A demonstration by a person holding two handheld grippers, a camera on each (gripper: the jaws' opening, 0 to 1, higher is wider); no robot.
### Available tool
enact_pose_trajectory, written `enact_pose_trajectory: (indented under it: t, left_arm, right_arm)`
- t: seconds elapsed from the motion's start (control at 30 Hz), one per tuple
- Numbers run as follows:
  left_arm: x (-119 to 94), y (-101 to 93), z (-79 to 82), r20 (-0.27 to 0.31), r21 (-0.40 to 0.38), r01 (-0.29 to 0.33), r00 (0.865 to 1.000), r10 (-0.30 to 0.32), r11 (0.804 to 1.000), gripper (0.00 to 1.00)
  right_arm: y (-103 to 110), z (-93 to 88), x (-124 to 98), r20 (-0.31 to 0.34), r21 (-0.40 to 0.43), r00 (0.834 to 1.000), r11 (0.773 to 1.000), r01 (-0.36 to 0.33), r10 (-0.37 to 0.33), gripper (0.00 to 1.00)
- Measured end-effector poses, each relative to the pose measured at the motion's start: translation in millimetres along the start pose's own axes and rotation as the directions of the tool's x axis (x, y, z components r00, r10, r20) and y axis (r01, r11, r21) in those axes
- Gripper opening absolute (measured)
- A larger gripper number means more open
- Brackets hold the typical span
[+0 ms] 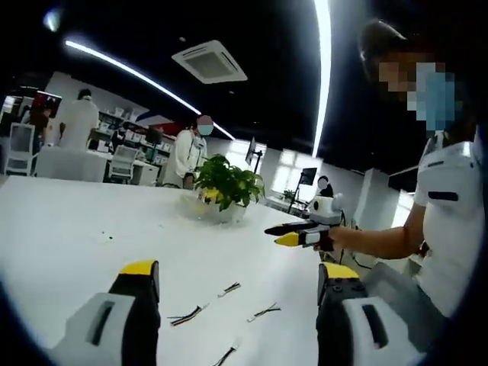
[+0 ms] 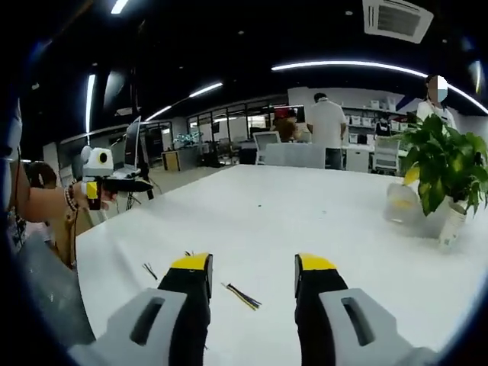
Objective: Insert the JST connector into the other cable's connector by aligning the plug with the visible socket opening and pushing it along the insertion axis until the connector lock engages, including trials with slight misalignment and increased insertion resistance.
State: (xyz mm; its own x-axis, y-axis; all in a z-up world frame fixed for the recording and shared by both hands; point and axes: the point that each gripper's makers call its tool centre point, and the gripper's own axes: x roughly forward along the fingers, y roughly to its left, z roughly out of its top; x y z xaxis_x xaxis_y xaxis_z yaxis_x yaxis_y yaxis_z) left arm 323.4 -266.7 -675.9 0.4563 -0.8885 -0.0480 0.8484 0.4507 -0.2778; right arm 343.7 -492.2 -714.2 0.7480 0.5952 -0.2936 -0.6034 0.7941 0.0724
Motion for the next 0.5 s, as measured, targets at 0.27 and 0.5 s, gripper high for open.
enact_pose_trajectory:
  t: [0.27, 0.5]
  left_arm:
    - [16.3, 15.5, -11.5, -0.046, 0.052, 0.051, 0.998, -0.049, 0.997, 0.72]
    - [38.5, 33.7, -30.0, -0.099, 0.103, 0.046, 0.994, -0.036, 0.994, 0.65]
  right_arm:
    - [17.2, -15.5, 18.7, -0.092, -0.114, 0.985, 0.982, -0.153, 0.143, 0.36]
    - [34.2, -38.9, 35.0, -0.206, -0.172, 0.945, 0.941, -0.292, 0.256, 0.30]
